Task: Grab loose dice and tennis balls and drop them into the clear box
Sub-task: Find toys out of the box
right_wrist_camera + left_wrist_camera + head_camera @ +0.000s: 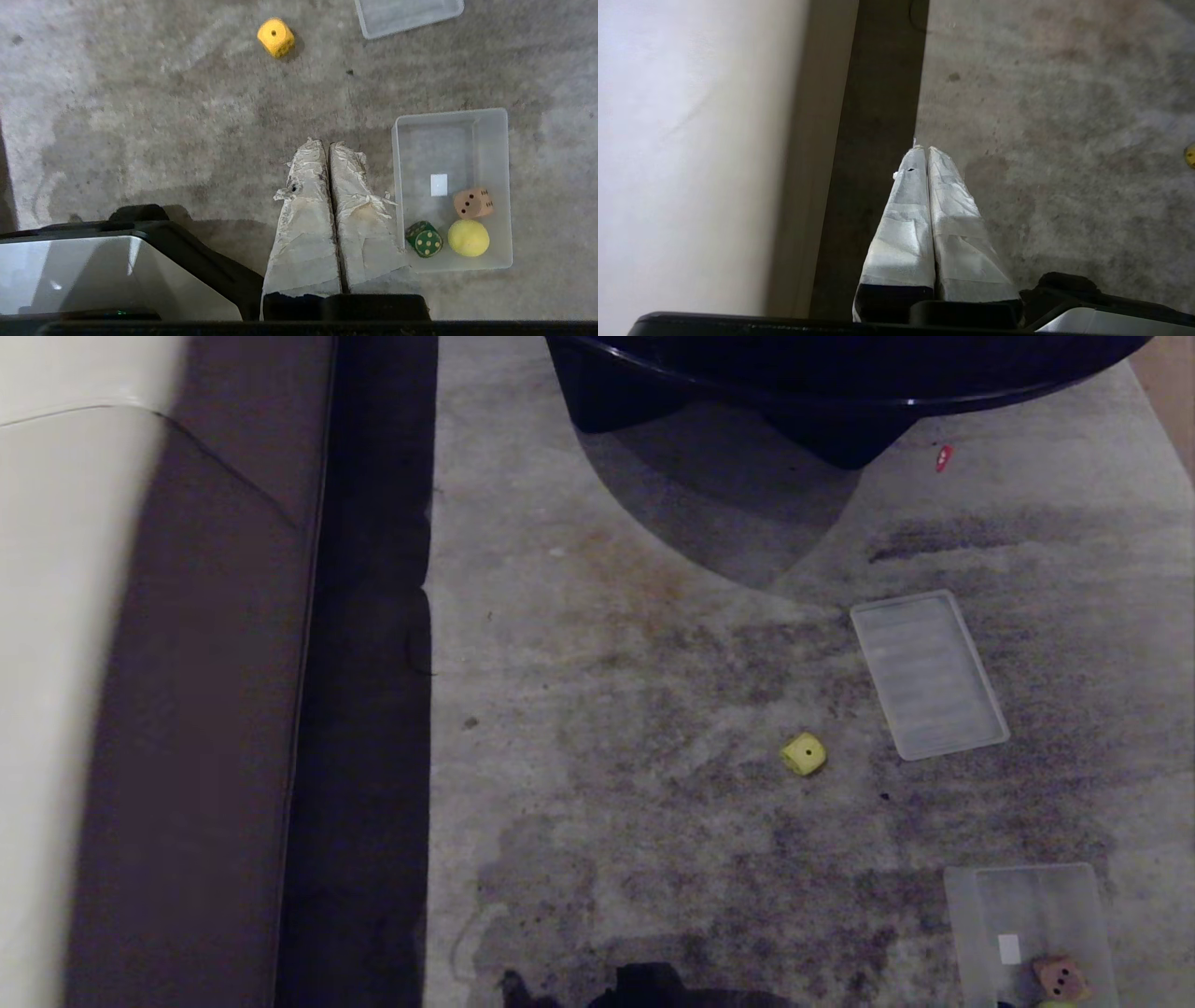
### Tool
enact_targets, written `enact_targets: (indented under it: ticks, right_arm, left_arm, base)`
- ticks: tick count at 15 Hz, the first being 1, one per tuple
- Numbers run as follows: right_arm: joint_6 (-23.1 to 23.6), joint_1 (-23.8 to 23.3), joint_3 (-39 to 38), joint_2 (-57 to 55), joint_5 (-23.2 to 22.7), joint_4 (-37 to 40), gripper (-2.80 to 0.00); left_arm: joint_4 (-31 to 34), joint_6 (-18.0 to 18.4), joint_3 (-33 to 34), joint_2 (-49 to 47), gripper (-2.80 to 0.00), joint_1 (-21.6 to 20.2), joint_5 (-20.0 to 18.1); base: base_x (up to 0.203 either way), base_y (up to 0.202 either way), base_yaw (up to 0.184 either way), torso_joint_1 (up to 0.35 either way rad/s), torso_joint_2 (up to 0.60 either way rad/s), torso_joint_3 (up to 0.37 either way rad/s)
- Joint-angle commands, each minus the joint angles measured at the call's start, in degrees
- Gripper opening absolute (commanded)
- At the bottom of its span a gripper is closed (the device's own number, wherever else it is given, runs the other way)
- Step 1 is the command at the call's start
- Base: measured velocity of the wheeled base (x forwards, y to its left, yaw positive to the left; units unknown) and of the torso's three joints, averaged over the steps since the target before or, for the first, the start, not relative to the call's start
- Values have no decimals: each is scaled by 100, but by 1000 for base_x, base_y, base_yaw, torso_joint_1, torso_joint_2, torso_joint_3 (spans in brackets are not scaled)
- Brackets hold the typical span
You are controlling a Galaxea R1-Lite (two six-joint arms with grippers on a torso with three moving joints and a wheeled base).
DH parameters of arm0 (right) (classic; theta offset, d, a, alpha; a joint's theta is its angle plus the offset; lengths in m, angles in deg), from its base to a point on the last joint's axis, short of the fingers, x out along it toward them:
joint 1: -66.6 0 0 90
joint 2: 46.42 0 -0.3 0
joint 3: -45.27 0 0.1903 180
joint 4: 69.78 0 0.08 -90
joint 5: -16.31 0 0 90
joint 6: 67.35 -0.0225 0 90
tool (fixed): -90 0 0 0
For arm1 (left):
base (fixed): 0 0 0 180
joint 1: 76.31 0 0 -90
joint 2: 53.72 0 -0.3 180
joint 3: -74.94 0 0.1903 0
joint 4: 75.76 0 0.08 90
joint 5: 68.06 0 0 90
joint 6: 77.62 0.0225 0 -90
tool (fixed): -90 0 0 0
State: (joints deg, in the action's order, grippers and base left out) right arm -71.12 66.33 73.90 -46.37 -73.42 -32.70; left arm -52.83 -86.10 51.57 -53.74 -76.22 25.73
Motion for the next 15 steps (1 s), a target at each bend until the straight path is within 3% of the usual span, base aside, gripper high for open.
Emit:
enact_targets:
  ticks: [1, 9, 15]
  right_arm:
    - [8, 0, 1, -5, 0, 8, -280]
    - [74, 0, 1, -5, -5, 8, -280]
    - [31, 0, 242, -50, 16, 36, -280]
  left_arm:
    - [0, -4, 0, -6, -280, -1, -1]
    - [0, -4, 0, -6, -280, -1, 8]
    - [0, -4, 0, 2, -280, -1, 8]
  base:
    - [0, 0, 0, -1, 6, -196]
    - [0, 0, 0, 2, 2, -189]
    - [0, 0, 0, 1, 1, -15]
